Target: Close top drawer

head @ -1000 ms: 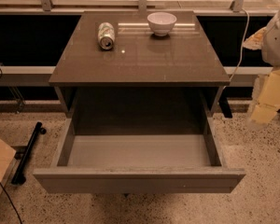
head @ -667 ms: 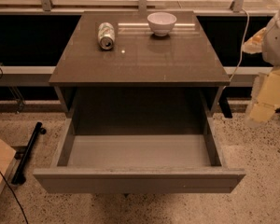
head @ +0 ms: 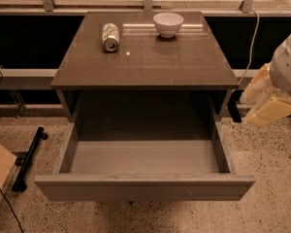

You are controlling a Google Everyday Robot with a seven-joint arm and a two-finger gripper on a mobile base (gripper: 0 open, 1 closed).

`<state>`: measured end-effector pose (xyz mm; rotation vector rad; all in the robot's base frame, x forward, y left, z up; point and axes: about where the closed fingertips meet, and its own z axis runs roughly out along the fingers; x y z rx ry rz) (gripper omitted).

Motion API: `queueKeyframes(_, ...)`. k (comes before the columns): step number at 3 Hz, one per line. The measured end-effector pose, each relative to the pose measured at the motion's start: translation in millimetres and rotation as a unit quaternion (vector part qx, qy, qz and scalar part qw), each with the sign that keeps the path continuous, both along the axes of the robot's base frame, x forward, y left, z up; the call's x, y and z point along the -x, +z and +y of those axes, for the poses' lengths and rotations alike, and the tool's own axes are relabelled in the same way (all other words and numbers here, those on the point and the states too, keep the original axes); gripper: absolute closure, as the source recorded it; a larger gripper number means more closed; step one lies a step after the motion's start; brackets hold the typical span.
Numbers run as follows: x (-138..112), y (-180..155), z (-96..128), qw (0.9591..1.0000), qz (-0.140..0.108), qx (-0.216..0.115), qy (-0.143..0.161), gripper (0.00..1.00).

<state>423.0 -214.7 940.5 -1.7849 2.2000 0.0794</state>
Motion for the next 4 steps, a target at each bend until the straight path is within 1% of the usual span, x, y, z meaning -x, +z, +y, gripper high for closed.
queueKeyframes(1, 19.4, -38.3, 3.1, 0.9984, 0.037, -0.031, 0.03, 0.81)
queueKeyframes(2, 43.7, -84.9, -0.1, 0.9969, 0.056, -0.034, 0.045, 1.0)
queueKeyframes(3, 51.5, -99.0, -0.9, 0.9962, 0.067, -0.032, 0.046, 1.0)
queueKeyframes(4, 52.9, -105.2, 2.1, 0.9963, 0.069, -0.014, 0.05, 1.0)
